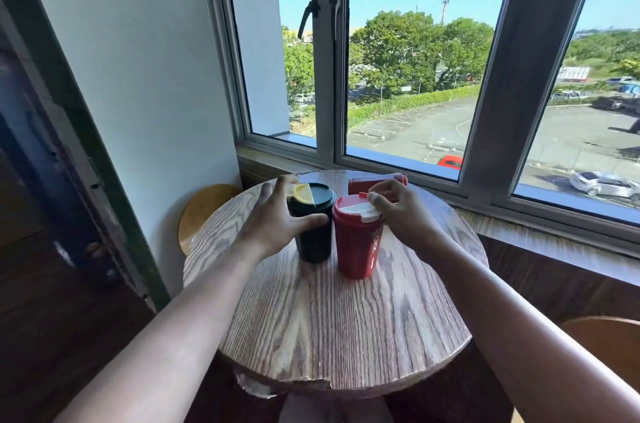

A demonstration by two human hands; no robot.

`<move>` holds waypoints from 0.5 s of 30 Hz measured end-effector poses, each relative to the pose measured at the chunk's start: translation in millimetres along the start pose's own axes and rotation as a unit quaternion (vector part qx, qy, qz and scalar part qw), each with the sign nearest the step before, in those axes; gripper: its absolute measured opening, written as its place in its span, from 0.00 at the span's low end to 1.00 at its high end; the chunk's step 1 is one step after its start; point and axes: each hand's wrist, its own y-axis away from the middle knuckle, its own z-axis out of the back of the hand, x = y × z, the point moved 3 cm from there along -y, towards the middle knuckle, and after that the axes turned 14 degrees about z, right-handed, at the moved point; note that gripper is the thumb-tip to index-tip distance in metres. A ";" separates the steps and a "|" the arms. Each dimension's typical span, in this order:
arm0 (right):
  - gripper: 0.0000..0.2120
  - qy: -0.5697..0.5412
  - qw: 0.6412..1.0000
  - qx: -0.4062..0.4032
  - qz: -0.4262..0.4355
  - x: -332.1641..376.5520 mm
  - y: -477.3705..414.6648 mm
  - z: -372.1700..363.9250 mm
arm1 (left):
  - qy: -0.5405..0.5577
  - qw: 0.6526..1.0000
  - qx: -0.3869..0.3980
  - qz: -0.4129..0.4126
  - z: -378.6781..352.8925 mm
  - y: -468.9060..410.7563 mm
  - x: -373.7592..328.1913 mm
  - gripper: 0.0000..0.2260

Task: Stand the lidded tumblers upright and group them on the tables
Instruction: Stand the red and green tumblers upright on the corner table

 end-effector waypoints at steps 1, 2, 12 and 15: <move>0.05 -0.008 1.000 -0.001 -0.001 -0.7 -0.8 0.2 | -0.006 1.000 -0.004 -0.008 3.7 -0.6 -3.4 0.38; 0.05 -0.012 1.000 -0.002 -0.004 -2.2 -2.1 0.7 | -0.009 1.000 -0.008 -0.018 7.2 -1.9 -7.6 0.38; 0.06 0.024 0.998 -0.052 0.011 -11.9 -31.4 32.4 | -0.141 0.978 0.035 -0.152 -0.8 -46.9 -85.1 0.26; 0.05 0.044 0.997 -0.060 0.003 -25.1 -41.6 51.8 | -0.187 0.964 0.079 -0.170 -20.6 -68.7 -111.6 0.24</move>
